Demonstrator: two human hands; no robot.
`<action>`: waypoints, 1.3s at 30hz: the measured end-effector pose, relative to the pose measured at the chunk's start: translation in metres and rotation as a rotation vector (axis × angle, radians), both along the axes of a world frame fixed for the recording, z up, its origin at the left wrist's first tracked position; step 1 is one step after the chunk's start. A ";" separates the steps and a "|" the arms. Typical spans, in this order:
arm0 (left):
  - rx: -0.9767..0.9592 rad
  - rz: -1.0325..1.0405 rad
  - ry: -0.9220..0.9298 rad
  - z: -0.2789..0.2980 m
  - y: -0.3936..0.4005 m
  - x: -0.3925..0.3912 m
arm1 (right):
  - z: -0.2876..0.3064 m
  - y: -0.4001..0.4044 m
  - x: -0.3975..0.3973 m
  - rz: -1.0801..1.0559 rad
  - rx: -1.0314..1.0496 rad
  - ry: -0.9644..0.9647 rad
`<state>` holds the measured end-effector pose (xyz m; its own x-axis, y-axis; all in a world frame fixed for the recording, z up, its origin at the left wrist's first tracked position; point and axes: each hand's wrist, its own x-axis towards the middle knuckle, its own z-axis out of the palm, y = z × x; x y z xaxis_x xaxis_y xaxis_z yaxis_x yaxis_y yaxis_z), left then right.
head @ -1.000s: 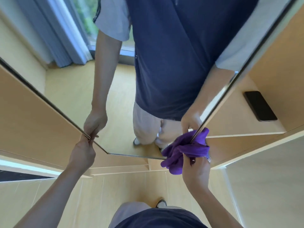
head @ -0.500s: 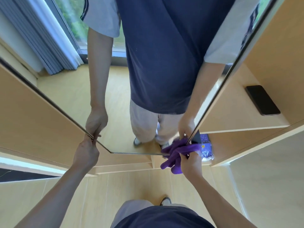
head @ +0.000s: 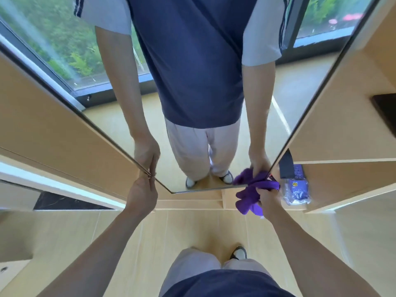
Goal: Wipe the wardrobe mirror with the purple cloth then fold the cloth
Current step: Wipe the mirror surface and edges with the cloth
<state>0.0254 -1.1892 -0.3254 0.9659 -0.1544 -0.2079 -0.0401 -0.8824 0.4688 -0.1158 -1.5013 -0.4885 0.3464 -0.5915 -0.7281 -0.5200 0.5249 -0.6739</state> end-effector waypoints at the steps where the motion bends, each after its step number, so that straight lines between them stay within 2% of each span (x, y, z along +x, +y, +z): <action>1: 0.003 0.012 0.009 0.000 0.000 -0.003 | -0.003 0.004 0.002 -0.050 0.074 -0.043; 6: 0.026 0.046 0.016 -0.003 0.002 -0.008 | 0.009 0.039 0.013 -0.201 0.255 -0.223; 11: 0.032 0.039 0.011 -0.008 0.005 -0.003 | 0.017 0.079 0.025 -0.132 0.344 -0.289; 15: -0.018 0.020 0.145 -0.009 0.012 0.001 | 0.014 0.106 0.041 -0.194 0.447 -0.287; 17: -0.034 -0.023 0.238 -0.004 0.018 0.003 | 0.010 0.119 0.049 -0.234 0.491 -0.261; 21: -0.011 -0.162 0.309 0.005 0.029 0.007 | 0.007 0.152 0.062 -0.297 0.598 -0.247; 25: -0.080 -0.307 0.325 0.010 0.036 0.013 | 0.011 0.202 0.081 -0.304 0.636 -0.303; 30: -0.037 -0.406 0.370 0.009 0.045 0.023 | 0.011 0.258 0.101 -0.248 0.605 -0.344; 39: -0.008 -0.524 0.347 0.004 0.061 0.039 | 0.056 0.292 0.129 -0.678 0.729 -0.302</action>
